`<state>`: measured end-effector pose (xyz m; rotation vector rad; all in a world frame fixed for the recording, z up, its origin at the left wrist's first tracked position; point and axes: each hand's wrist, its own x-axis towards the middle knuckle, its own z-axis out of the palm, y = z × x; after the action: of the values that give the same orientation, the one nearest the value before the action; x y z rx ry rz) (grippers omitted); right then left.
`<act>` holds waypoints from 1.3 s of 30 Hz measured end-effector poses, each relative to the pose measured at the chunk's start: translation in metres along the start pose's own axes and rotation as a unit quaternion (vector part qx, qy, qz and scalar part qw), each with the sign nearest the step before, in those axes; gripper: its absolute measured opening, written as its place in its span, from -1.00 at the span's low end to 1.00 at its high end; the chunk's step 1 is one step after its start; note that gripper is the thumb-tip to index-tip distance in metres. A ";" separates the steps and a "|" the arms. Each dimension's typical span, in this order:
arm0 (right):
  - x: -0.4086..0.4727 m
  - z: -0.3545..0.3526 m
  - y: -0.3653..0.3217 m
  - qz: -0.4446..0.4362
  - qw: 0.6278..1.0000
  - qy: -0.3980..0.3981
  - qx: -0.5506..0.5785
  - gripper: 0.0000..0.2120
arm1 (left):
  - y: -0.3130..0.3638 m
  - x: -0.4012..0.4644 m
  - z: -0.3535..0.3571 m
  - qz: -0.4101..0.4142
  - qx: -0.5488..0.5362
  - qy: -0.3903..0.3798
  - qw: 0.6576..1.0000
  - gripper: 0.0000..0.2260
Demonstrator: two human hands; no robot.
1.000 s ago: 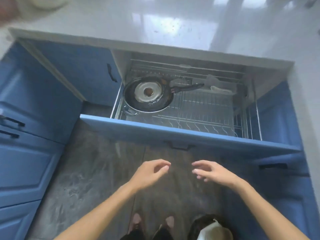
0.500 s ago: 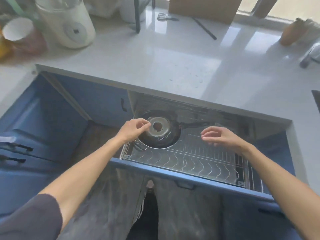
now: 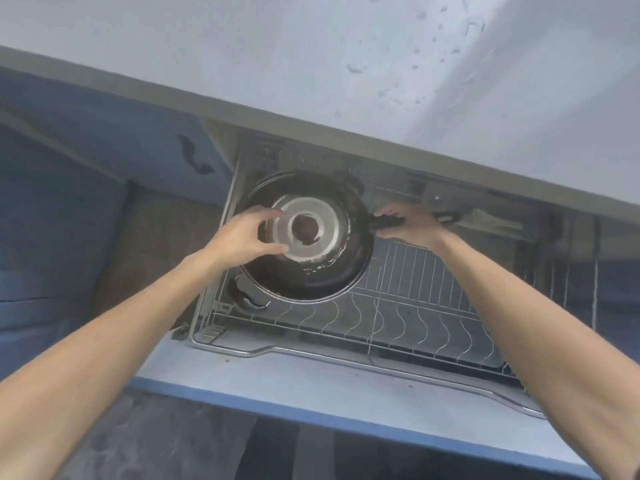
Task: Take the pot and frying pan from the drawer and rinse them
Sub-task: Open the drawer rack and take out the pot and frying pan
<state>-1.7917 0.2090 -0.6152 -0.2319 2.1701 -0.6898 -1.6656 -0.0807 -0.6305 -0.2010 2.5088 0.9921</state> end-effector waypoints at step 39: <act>-0.177 -0.028 0.040 -0.096 0.985 0.020 0.143 -0.68 | 0.074 -0.095 -0.068 0.137 0.028 -0.115 0.983 -0.07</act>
<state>-1.6974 0.3219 -0.5059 -0.2798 2.0723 -1.1127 -1.6252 -0.0746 -0.4983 0.2687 2.3851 0.9838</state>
